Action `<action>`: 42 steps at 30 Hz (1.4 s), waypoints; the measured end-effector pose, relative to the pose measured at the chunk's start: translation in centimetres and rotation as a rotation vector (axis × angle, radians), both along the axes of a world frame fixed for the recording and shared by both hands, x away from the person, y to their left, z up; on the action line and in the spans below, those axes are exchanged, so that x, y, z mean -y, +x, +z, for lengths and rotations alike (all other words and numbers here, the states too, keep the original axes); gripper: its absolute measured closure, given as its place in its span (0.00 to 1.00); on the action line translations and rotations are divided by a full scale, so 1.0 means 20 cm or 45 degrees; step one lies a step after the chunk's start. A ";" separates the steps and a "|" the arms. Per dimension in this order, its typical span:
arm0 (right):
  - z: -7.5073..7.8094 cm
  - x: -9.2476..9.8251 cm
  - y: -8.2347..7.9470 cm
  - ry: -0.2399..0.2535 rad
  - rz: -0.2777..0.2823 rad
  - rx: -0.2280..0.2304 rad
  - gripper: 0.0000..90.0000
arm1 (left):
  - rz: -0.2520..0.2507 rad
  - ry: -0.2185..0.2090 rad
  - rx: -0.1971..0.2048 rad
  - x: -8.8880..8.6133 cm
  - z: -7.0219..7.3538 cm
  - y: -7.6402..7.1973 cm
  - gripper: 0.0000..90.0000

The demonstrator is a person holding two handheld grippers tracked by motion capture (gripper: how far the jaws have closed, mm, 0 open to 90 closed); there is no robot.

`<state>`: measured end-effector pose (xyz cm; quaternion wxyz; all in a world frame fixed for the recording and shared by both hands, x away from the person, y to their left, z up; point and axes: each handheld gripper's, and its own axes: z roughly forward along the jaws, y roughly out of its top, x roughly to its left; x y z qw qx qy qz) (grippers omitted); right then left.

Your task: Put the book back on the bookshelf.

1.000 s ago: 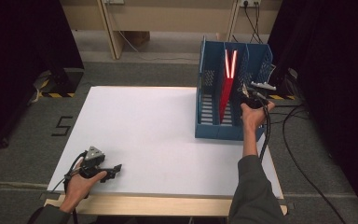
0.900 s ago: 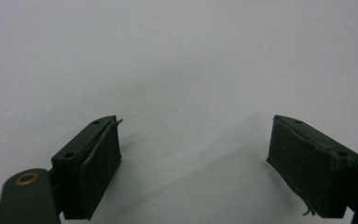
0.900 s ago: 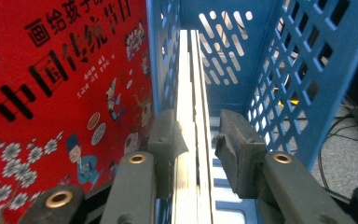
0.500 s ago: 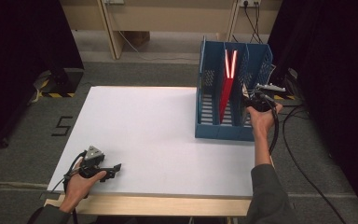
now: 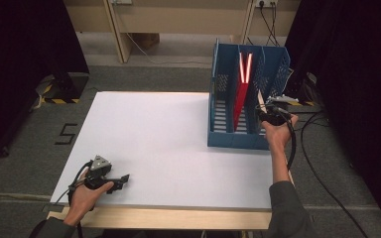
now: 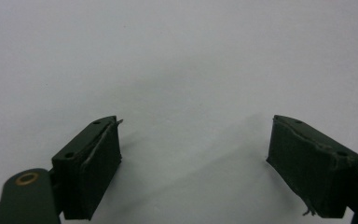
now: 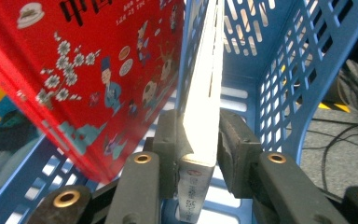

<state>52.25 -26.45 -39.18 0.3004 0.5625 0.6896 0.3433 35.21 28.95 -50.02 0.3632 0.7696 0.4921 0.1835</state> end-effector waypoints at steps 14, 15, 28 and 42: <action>0.00 0.00 0.01 0.071 -0.015 0.001 0.65 | 0.003 -0.007 -0.003 0.00 0.00 0.00 0.18; 0.00 0.00 0.00 0.077 -0.021 0.008 0.63 | 0.003 -0.007 -0.004 0.00 0.00 0.00 0.18; 0.05 0.00 -0.17 0.125 -0.050 0.084 0.49 | -0.002 -0.005 -0.006 0.00 0.00 0.00 0.18; 0.02 -0.13 -0.44 0.128 0.083 0.124 0.40 | -0.003 -0.004 -0.008 -0.01 0.01 0.00 0.18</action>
